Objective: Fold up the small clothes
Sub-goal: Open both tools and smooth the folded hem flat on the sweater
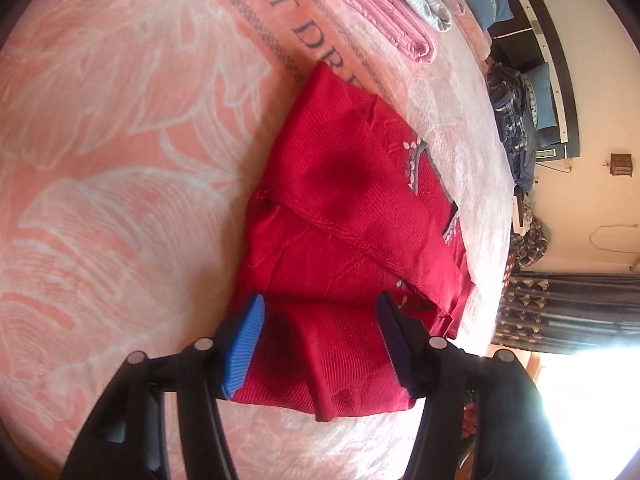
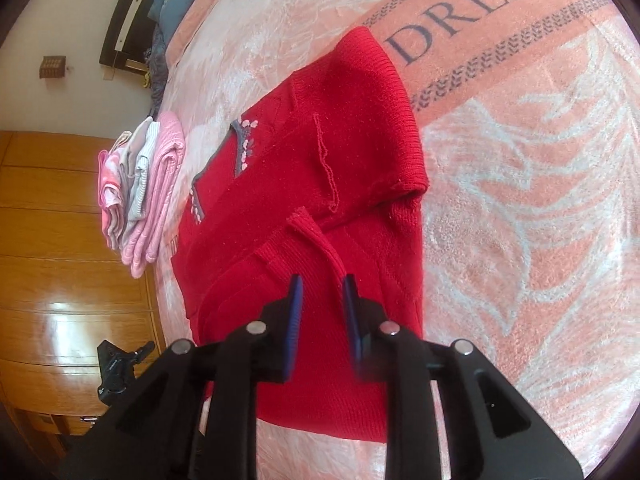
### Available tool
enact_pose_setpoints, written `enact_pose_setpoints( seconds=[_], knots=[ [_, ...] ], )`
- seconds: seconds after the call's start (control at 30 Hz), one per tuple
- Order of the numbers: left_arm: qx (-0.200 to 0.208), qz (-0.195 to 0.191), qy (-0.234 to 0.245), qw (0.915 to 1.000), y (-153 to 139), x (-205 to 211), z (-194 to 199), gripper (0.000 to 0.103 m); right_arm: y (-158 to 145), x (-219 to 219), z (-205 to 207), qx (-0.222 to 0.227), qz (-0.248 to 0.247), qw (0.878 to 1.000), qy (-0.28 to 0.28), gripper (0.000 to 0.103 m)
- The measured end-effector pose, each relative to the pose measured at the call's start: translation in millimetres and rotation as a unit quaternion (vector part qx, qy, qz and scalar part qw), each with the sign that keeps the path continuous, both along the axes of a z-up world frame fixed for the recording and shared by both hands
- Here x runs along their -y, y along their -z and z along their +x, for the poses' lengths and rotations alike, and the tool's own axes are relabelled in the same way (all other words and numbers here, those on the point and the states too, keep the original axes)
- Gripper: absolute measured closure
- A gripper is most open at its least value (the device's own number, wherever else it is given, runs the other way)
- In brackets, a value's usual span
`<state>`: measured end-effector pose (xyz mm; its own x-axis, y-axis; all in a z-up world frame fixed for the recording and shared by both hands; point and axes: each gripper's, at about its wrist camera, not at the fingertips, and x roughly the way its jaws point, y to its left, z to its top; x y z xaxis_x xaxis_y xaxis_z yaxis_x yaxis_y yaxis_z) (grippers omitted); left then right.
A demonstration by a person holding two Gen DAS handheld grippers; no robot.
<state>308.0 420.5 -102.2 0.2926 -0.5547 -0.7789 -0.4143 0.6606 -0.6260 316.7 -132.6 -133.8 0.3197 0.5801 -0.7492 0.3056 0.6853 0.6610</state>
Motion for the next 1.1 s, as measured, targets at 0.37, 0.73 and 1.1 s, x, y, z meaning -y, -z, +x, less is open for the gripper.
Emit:
enact_pose_setpoints(
  seconds=[0.37,0.73,1.1],
  knots=[
    [-0.084,-0.040,0.123,0.9880,35,61,-11,0.041,-18,-13,-4,0.022,-0.021,0.999,-0.037,0.081],
    [-0.090,0.055,0.166,0.9804,56,90,-13,0.073,-12,-23,-3,0.015,-0.040,0.998,-0.050,0.081],
    [0.007,-0.024,0.070,0.9972,18,51,20,0.093,-7,-31,-4,0.010,-0.049,0.997,-0.051,0.077]
  ],
)
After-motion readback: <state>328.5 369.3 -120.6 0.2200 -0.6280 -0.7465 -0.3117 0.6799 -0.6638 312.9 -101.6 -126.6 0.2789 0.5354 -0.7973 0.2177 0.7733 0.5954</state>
